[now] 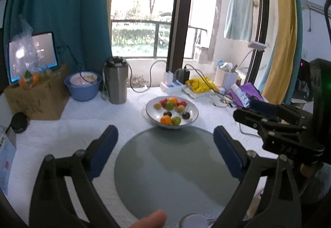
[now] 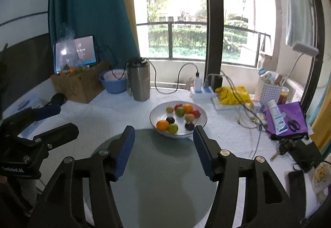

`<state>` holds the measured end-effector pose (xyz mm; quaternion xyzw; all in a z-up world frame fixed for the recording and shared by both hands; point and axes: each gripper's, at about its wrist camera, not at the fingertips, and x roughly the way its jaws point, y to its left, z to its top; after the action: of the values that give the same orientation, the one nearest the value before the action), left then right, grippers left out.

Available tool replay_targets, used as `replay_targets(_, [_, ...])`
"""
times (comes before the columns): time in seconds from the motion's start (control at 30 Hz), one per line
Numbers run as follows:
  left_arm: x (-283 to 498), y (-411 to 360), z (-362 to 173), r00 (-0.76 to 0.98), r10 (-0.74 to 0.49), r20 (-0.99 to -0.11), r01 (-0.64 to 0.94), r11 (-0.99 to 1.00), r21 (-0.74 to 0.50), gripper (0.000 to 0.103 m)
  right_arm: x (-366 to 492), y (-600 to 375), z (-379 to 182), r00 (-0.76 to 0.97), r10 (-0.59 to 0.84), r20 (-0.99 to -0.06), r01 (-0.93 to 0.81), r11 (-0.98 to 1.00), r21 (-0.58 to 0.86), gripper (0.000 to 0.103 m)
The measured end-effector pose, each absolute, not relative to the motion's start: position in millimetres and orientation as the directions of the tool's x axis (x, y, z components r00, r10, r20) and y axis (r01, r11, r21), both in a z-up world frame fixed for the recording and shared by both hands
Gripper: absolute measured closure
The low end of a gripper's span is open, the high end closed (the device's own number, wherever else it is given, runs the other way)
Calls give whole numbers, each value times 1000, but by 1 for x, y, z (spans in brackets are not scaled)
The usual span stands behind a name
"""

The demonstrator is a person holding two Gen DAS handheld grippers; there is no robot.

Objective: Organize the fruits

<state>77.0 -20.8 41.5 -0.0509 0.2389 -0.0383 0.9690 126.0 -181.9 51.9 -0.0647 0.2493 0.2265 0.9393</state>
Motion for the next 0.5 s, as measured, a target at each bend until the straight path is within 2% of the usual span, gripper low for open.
replay_targets(0.27, [60,-24,67,914,-47,-403,15,996,-83,7,102,-195,79,815,378,-439,-431,902,-24,20])
replay_targets(0.5, [45,-28,85,938,-7,-347,-10,999,-46,7,88,-208,94,849,339,-406,-386,922,-36,19])
